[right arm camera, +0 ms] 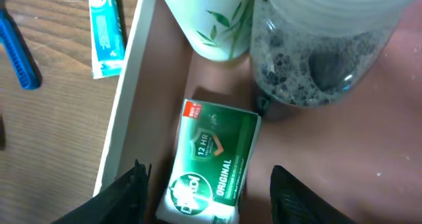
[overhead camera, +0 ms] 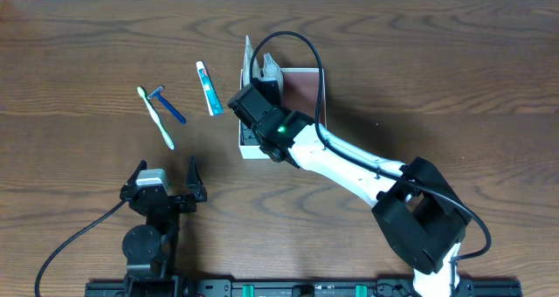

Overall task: Pack container
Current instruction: 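Carry the Dettol bar over the box and lower it inside, then open the right gripper and lift it out of the box to the side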

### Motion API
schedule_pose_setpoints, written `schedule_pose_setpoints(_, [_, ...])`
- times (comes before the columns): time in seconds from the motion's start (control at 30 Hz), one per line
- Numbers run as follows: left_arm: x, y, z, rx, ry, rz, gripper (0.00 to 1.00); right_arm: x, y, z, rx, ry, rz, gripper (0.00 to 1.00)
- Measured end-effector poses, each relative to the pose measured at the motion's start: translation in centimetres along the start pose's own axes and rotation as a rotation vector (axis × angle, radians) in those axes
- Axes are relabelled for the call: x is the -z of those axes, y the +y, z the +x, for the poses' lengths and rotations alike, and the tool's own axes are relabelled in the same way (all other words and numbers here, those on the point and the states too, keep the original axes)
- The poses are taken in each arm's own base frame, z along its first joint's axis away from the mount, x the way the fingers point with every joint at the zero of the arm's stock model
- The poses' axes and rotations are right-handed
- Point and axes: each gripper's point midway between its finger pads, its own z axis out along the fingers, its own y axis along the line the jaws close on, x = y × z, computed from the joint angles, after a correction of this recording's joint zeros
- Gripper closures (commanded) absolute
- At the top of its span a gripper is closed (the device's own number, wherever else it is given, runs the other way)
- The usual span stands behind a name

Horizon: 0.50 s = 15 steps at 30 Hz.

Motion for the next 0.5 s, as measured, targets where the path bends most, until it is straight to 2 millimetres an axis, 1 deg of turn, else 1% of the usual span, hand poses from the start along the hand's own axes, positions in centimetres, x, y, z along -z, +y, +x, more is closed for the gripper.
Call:
schedule_pose_setpoints(0.2, [0.0,0.0,0.0,0.000,0.000,0.000,0.02,0.0,0.0,0.0,0.015,0.002,0.001,0.44])
schedule_pose_setpoints(0.3, [0.0,0.0,0.0,0.000,0.000,0.000,0.02,0.5,0.0,-0.2,0.019,0.007,0.005,0.44])
schedule_pose_setpoints(0.37, [0.0,0.0,0.0,0.000,0.000,0.000,0.02,1.4,0.1,-0.6,0.020,0.006,0.004,0.43])
schedule_pose_setpoints(0.43, [0.0,0.0,0.0,0.000,0.000,0.000,0.02,3.0,0.1,-1.3,0.020,0.006,0.003,0.42])
schedule_pose_setpoints(0.5, [0.0,0.0,0.0,0.000,0.000,0.000,0.02,5.2,0.2,-2.2,0.018,-0.002,-0.004,0.40])
